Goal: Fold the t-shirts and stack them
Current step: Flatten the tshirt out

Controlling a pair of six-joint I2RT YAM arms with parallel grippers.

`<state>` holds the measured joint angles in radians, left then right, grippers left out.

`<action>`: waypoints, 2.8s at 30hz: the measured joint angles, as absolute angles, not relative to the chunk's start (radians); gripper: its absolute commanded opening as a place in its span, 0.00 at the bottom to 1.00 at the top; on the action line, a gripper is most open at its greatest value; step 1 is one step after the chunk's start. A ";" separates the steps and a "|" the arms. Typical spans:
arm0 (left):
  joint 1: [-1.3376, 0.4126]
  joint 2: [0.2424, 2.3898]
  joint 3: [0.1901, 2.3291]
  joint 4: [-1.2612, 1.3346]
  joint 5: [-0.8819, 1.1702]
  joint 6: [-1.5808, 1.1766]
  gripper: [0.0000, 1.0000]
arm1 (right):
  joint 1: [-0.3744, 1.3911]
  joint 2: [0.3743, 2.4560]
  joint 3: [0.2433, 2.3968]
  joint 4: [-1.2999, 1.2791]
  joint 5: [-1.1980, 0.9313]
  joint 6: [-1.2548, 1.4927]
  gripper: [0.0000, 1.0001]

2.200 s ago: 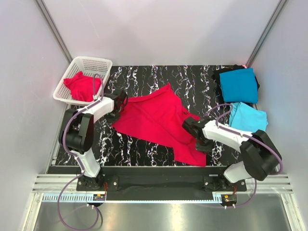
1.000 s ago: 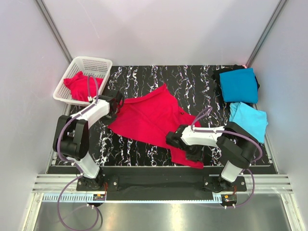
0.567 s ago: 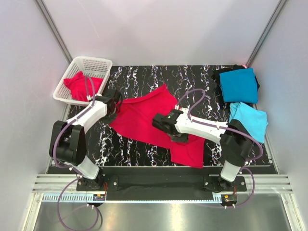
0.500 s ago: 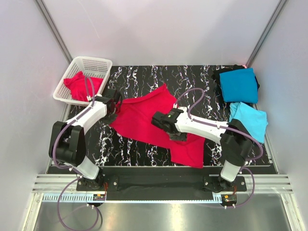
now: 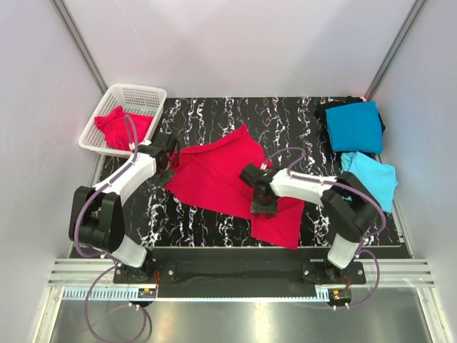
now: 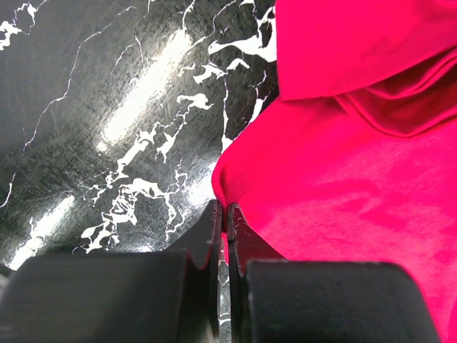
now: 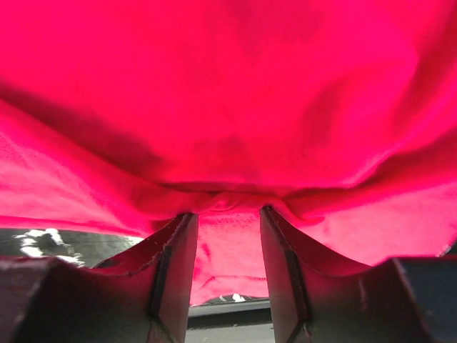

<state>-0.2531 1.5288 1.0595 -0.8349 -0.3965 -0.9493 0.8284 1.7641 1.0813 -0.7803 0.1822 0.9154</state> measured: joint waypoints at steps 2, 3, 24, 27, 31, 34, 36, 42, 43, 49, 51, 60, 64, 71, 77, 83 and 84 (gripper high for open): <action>-0.253 1.529 1.056 -0.836 -0.393 -0.946 0.00 | 0.771 1.739 1.045 -0.727 0.114 0.894 0.49; -0.253 1.529 1.056 -0.836 -0.392 -0.945 0.00 | 0.746 1.732 1.037 -0.707 0.086 0.882 0.49; -0.253 1.546 1.099 -0.835 -0.369 -0.912 0.00 | 0.469 2.135 1.600 -0.680 -0.016 0.510 0.42; -0.253 1.547 1.099 -0.835 -0.370 -0.908 0.00 | 0.475 2.101 1.571 -0.695 0.055 0.496 0.42; -0.253 1.547 1.099 -0.835 -0.369 -0.905 0.00 | 0.493 1.957 1.497 -0.753 0.144 0.494 0.42; -0.253 1.547 1.099 -0.835 -0.369 -0.904 0.00 | 0.515 1.810 1.486 -0.783 0.196 0.495 0.42; -0.253 1.548 1.099 -0.835 -0.369 -0.901 0.00 | 0.531 1.715 1.486 -0.795 0.229 0.503 0.41; -0.253 1.552 1.099 -0.835 -0.369 -0.898 0.00 | 0.543 1.626 1.400 -0.839 0.342 0.609 0.33; -0.254 1.554 1.099 -0.835 -0.369 -0.898 0.00 | 0.542 1.639 1.374 -0.851 0.359 0.631 0.32; -0.254 1.555 1.099 -0.835 -0.366 -0.897 0.00 | 0.542 1.782 1.224 -0.915 0.410 0.790 0.30; -0.254 1.555 1.099 -0.834 -0.366 -0.897 0.00 | 0.542 1.777 1.182 -0.925 0.416 0.825 0.31; -0.256 1.555 1.099 -0.829 -0.363 -0.894 0.00 | 0.537 1.744 1.104 -0.912 0.439 0.890 0.52; -0.256 1.555 1.099 -0.828 -0.363 -0.891 0.00 | 0.507 1.744 1.081 -0.910 0.448 0.891 0.54; -0.256 1.555 1.099 -0.828 -0.363 -0.889 0.00 | 0.367 1.705 1.069 -0.891 0.456 0.842 0.54; -0.256 1.555 1.099 -0.828 -0.363 -0.888 0.00 | 0.327 1.669 1.056 -0.809 0.418 0.774 0.52; -0.256 1.555 1.097 -0.828 -0.363 -0.887 0.00 | 0.324 1.646 0.970 -0.727 0.326 0.747 0.52; -0.256 1.555 1.097 -0.828 -0.363 -0.887 0.00 | 0.322 1.642 0.962 -0.723 0.319 0.746 0.52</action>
<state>-0.2562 1.5551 1.0969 -0.8280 -0.3630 -0.8867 0.3218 1.6417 0.9619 -0.7235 0.3195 0.7464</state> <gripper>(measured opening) 0.024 0.519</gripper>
